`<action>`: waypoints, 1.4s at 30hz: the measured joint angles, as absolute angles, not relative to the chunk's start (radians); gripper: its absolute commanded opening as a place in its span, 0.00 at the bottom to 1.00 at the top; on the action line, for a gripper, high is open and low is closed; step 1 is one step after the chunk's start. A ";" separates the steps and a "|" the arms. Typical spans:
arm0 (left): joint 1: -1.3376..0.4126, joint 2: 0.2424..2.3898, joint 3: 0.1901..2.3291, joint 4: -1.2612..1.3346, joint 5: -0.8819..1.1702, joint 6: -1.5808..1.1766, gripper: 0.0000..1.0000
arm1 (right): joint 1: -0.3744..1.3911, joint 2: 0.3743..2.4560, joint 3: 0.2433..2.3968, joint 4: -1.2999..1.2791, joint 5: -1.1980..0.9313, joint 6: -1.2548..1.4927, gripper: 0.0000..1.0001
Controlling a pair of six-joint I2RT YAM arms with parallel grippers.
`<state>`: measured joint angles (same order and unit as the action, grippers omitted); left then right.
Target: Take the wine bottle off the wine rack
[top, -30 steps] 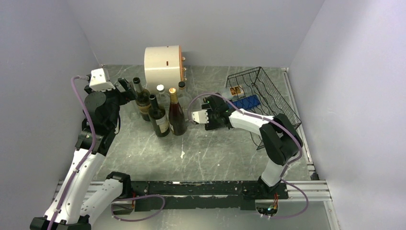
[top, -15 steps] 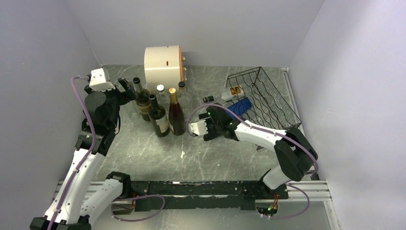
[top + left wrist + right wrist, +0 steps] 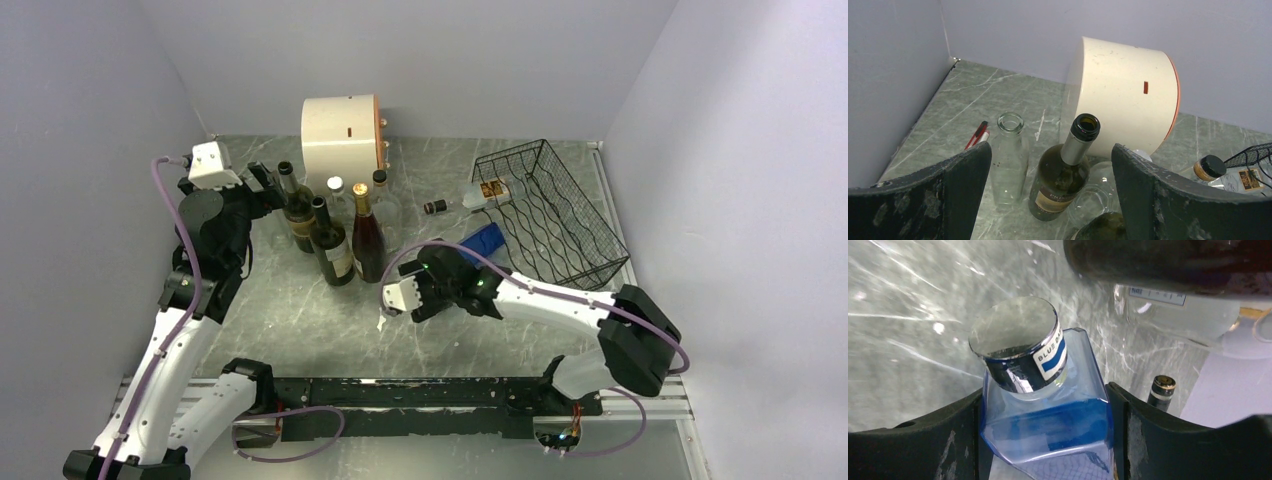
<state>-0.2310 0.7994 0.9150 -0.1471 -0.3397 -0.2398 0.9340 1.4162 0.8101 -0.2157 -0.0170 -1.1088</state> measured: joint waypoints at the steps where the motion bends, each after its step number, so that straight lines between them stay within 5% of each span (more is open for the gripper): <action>1: -0.231 0.801 0.915 -0.147 -0.340 -0.240 0.93 | 0.946 1.403 0.807 -0.221 -0.030 -1.093 0.00; 20: -0.231 0.801 0.915 -0.147 -0.340 -0.240 0.93 | 1.004 1.196 0.808 -0.209 -0.139 -0.833 0.00; 42: -0.231 0.802 0.915 -0.147 -0.340 -0.240 0.93 | 0.782 1.190 0.783 0.284 -0.261 -0.334 0.00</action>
<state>-0.2310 0.8024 0.9150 -0.1471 -0.3397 -0.2398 0.7822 1.1904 0.7834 0.2836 -0.2607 -0.3344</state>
